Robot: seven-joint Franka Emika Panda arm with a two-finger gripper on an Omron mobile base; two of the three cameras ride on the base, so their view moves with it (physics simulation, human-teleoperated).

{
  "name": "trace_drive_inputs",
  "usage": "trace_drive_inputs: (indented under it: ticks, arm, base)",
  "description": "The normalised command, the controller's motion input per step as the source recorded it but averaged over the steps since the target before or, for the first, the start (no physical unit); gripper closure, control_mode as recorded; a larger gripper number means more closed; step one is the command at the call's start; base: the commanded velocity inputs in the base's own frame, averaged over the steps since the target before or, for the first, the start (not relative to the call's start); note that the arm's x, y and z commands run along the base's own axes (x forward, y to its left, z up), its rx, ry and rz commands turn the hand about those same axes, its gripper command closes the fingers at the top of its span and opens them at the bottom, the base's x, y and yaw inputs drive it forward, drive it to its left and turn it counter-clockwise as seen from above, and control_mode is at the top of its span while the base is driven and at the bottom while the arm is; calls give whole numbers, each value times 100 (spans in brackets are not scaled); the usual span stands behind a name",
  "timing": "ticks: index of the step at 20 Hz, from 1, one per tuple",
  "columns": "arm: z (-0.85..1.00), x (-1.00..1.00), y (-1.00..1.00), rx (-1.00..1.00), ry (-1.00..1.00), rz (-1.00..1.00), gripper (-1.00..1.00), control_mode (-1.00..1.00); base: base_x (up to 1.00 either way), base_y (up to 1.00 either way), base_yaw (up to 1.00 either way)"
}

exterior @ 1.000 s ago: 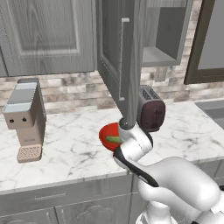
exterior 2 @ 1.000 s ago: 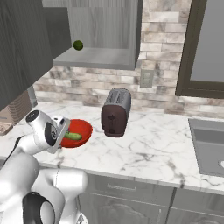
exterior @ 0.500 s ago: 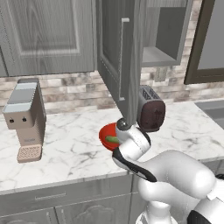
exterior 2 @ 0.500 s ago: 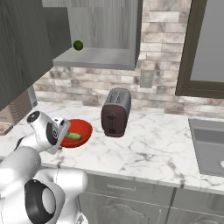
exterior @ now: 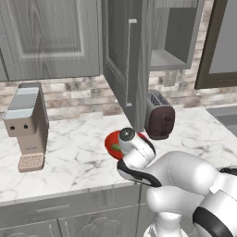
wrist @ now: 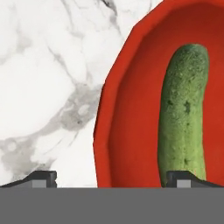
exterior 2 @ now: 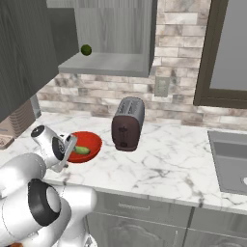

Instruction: Pick the cucumber from the cabinet and place it in the bowl. Then pick the bowl and place it in the sink. Then turn on the sink facuet.

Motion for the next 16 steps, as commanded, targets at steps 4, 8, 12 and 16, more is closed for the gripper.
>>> trace_drive_inputs:
  ticks: [4, 8, 12, 16]
  arm:
    - [-43, 16, 0, 0, 0, 2, -100, -100]
    - [-33, 14, -9, 0, 0, 1, -100, -100]
    - [-25, 6, -23, 0, 0, 1, -100, -100]
    - [-24, 0, -21, 0, 0, 0, 100, -100]
  base:
    - [0, 0, 0]
    - [0, 0, 0]
    - [0, 0, 0]
    - [0, 0, 0]
